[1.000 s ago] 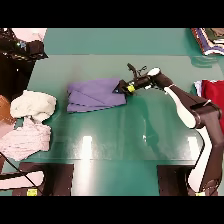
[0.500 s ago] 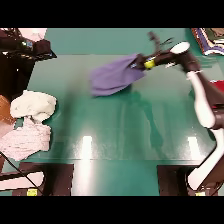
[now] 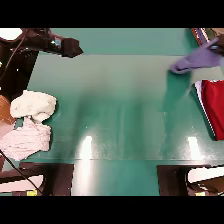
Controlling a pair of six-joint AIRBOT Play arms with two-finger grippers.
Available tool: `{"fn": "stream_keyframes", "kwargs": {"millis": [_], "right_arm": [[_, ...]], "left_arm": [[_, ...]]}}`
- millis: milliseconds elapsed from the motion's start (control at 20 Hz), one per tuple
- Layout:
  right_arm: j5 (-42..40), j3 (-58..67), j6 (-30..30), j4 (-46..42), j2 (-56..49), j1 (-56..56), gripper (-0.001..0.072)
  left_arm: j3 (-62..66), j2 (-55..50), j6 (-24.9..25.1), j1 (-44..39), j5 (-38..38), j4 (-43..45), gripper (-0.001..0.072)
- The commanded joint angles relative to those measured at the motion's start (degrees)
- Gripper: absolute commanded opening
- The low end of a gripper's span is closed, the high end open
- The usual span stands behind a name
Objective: Fold the shirts.
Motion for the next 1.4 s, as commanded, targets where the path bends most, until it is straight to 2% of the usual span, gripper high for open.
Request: {"fn": "stream_keyframes", "kwargs": {"millis": [0,150,350,550,700,950,1050,1250,1300,1350], "right_arm": [[-0.8,-0.2,0.0,-1.5,1.2,-7.8,0.0012],[-3.3,0.1,-0.4,-1.3,1.2,-10.5,0.0012],[-4.5,3.6,-6.3,7.5,1.2,-13.6,0.0012],[-3.5,7.3,-7.4,7.4,2.5,-15.5,0.0012],[-2.5,0.3,-8.5,7.3,6.9,-17.0,0.0012],[4.9,-11.1,-11.0,6.5,14.9,-22.2,0.0012],[8.7,-16.1,-10.9,1.1,18.3,-25.1,0.0012],[9.7,-28.7,-7.7,-13.3,25.6,-31.1,0.0016],[9.9,-31.6,-7.7,-15.5,27.1,-32.6,0.0044],[9.7,-34.6,-7.7,-16.6,28.7,-34.4,0.0208]], "left_arm": [[0.0,0.0,-0.1,-2.6,2.0,-0.1,0.0030],[0.0,0.0,-0.1,-2.6,2.0,0.0,0.0030],[0.0,0.0,-0.2,-2.6,1.6,0.0,0.0030],[0.0,0.0,-0.2,-2.6,1.6,0.0,0.0030],[0.0,0.0,-0.2,-2.6,1.6,0.0,0.0030],[0.0,0.0,-0.1,-2.6,0.6,0.0,0.0031],[0.0,0.0,-0.1,-2.6,0.6,0.0,0.0030],[0.0,0.0,-0.1,-2.6,0.5,0.0,0.0030],[0.0,0.0,-0.1,-2.6,0.5,0.0,0.0030],[0.0,0.0,0.0,-2.6,0.5,0.0,0.0030]]}}
